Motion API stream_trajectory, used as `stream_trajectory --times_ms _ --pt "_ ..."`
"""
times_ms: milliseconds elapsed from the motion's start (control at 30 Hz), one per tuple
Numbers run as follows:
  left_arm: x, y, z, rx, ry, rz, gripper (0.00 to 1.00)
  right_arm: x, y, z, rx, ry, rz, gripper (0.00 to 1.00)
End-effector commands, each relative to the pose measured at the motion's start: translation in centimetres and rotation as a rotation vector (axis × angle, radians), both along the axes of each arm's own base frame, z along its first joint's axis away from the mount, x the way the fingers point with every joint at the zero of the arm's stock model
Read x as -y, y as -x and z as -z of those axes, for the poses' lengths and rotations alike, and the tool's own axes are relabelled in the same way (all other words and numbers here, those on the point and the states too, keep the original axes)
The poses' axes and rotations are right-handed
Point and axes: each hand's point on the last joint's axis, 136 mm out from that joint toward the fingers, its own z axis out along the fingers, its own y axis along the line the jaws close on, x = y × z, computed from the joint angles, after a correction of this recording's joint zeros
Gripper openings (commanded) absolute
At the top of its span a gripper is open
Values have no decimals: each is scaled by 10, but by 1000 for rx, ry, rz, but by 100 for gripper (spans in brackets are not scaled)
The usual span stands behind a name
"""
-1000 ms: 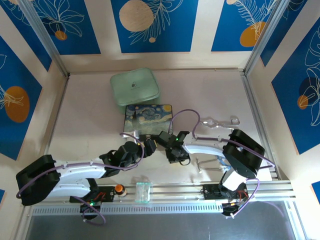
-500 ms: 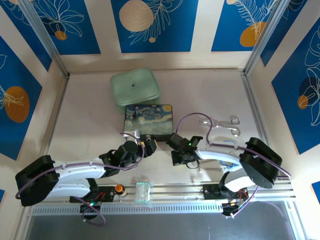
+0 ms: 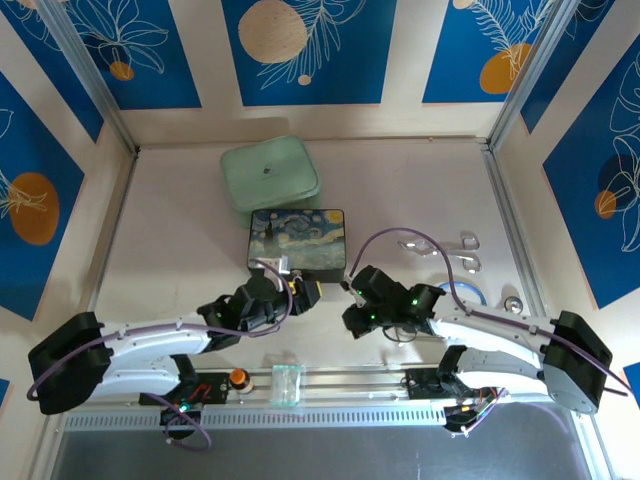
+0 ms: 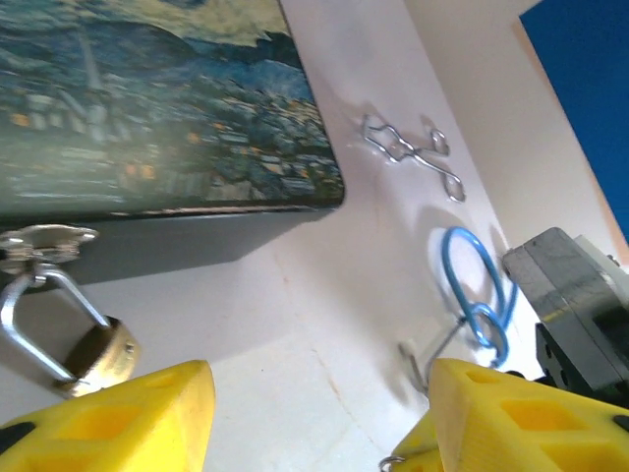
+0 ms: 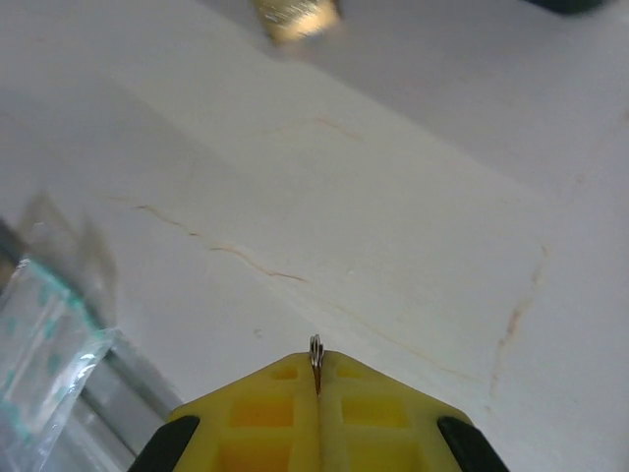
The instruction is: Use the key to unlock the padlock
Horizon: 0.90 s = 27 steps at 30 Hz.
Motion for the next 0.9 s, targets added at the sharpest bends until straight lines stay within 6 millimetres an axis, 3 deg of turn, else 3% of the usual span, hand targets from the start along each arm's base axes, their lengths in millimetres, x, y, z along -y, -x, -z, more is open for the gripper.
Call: stream_trajectory --times_ms 0,133,233,300,400,500,633,733,867 --pt "22 12 -14 -39 66 106 60 -14 11 -23 76 -107 -137 0" --pt "36 18 -19 -107 133 160 64 -22 13 -39 123 -165 -170 0" --pt "34 17 -12 -218 201 96 67 -26 10 -46 134 -188 -162 0" --pt "30 14 -14 -290 329 21 74 -30 4 -52 144 -215 -134 0" --pt "19 8 -38 -289 514 -63 84 -42 -5 -68 152 -278 -96 0" --pt "10 5 -46 -330 536 -125 99 -53 -18 -84 167 -330 -44 0" --pt "-4 2 -44 -405 603 -212 99 -68 -31 -104 211 -404 -12 0" --pt "-11 -1 -56 -407 703 -237 99 -81 -37 -110 218 -435 -3 0" --pt "-13 1 -56 -436 675 -251 100 -90 -45 -118 256 -449 37 0"
